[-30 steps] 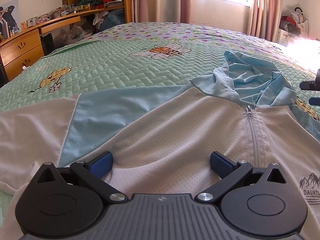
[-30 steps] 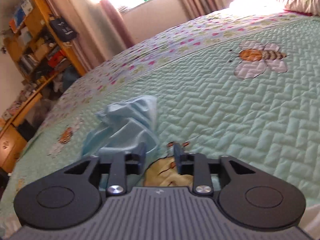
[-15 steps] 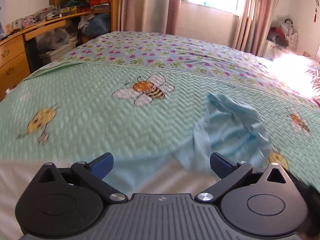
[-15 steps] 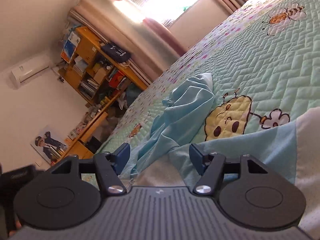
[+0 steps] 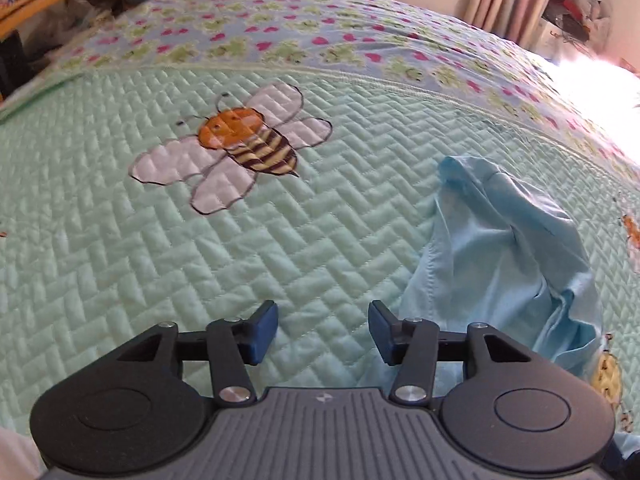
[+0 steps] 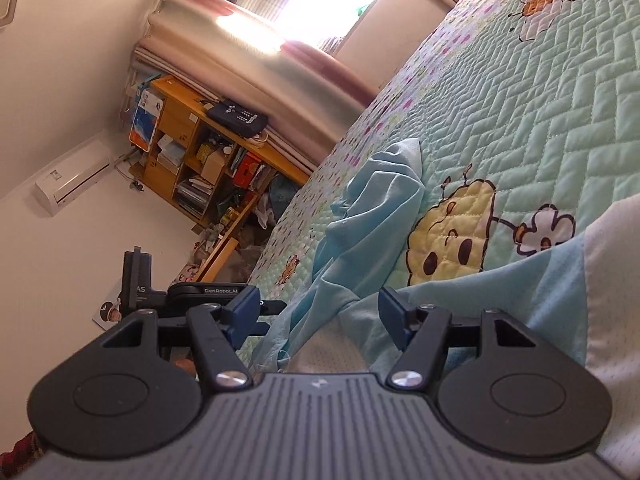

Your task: Fold clothes

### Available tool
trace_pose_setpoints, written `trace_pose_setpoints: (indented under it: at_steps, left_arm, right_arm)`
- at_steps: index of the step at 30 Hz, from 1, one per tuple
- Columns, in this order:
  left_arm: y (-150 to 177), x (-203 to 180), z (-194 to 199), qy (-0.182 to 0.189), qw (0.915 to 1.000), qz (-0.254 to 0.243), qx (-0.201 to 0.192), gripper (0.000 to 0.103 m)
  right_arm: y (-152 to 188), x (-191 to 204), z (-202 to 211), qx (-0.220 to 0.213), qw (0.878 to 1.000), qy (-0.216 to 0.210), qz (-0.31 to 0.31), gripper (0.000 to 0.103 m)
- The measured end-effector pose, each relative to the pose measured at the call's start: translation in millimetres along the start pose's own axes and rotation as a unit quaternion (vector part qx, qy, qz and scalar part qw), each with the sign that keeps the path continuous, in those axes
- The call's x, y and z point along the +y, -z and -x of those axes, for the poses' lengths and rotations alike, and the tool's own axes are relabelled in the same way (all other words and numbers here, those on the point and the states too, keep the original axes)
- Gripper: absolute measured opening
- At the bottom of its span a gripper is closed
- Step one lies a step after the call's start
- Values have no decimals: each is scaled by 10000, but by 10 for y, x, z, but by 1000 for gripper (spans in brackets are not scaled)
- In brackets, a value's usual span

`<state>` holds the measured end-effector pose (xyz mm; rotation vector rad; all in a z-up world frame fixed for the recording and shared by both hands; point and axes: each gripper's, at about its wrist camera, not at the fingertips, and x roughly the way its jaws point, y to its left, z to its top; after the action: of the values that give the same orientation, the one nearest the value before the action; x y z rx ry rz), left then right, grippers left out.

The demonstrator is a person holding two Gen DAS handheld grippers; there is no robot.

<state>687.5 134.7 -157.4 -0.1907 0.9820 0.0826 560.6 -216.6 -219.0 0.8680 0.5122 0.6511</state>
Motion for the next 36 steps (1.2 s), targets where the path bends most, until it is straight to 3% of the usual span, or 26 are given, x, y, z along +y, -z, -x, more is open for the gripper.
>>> trace_pose_setpoints:
  at_steps: [3,9,16,17,18,19,23,25,29,33,35,36]
  left_arm:
    - [-22,-34,-24,263,9996,-112,32,55]
    - [-46,-119,-26,910,9956,234,-36,68]
    - [25,-298,-143,888,9959,-61,182,66]
    - [34,-321,-139,874,9959,-120,185,62]
    - [45,-361,-129,781,9965,-240,181,39]
    - [60,-409,-117,671,9968,-398,166,5]
    - [108,-575,5,1,9943,-1050,-177,1]
    - [68,-537,103,-397,9926,-1035,-487,2]
    - [-64,-288,100,-774,9936,-750,-345,7]
    - [-3,-175,79,-740,9943,-721,-268,28]
    - [26,-111,96,-654,9954,-624,-305,49]
    - [23,-68,141,-623,9961,-454,-425,65]
  right_arm:
    - [-4,-11,-1,-1,10000,-17,-55,67]
    - [-3,-24,9,-2,10000,-22,-69,67]
    - [-12,-25,17,6,10000,-20,-75,67]
    - [-12,-29,16,6,10000,-21,-78,67]
    - [-12,-31,16,6,10000,-20,-77,67]
    - [-12,-30,17,6,10000,-18,-74,67]
    - [-17,-27,22,7,10000,-20,-78,67]
    - [-14,-25,13,26,10000,24,-62,65]
    - [-12,-22,4,57,9999,110,-39,63]
    - [-16,-39,1,75,9999,144,-36,62]
    - [-16,-47,5,78,9999,143,-33,62]
    - [-17,-51,7,76,9999,139,-38,62]
